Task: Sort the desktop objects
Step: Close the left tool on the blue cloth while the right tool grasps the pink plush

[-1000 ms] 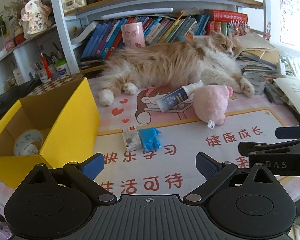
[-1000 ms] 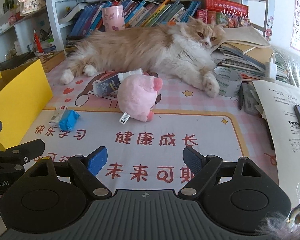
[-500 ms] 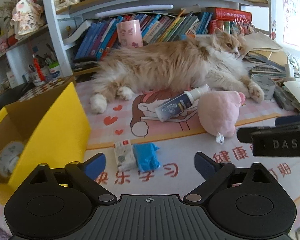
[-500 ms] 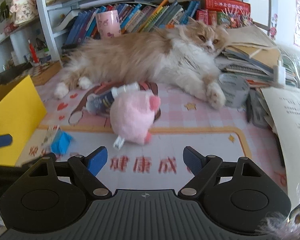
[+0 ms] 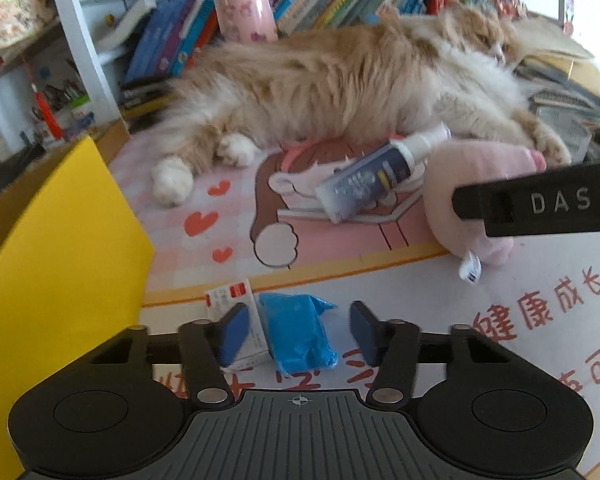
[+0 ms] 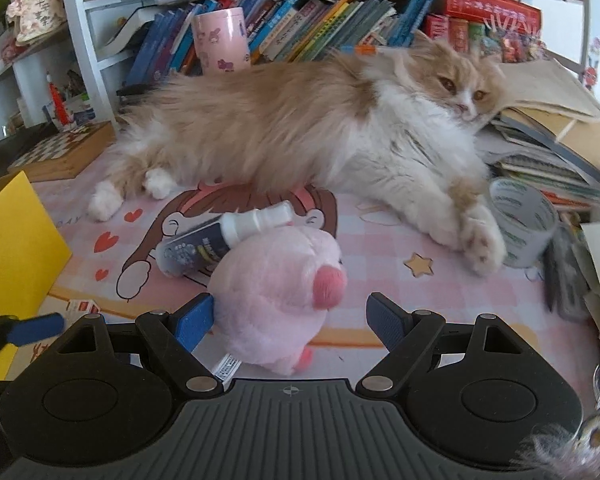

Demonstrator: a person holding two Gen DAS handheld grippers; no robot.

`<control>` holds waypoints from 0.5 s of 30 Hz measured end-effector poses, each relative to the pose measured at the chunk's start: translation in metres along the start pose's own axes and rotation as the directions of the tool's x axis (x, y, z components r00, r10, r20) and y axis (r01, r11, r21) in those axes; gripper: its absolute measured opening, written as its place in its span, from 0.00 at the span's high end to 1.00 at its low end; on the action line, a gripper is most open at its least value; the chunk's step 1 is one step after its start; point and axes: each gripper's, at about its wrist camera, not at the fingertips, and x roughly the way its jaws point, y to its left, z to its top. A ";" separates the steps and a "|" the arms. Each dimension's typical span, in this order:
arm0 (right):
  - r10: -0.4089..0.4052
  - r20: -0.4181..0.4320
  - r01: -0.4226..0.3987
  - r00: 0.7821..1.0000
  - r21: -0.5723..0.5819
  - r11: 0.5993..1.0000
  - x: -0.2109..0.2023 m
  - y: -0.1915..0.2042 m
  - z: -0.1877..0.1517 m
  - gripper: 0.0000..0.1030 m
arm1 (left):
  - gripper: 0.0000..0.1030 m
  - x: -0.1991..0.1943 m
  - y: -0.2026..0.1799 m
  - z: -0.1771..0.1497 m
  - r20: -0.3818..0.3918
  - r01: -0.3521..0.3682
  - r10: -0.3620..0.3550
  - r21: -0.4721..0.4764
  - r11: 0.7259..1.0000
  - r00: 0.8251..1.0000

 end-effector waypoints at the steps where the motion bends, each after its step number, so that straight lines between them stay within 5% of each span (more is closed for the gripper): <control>1: 0.002 0.001 -0.002 1.000 -0.008 1.000 0.002 0.001 0.001 0.21 | 0.52 0.000 -0.001 0.000 0.007 0.000 0.000 0.003 1.000 1.000; 15: 0.018 -0.051 -0.018 0.999 0.007 1.000 0.026 0.008 0.007 0.21 | 0.63 0.003 0.000 -0.004 -0.017 0.101 -0.103 -0.064 0.993 0.995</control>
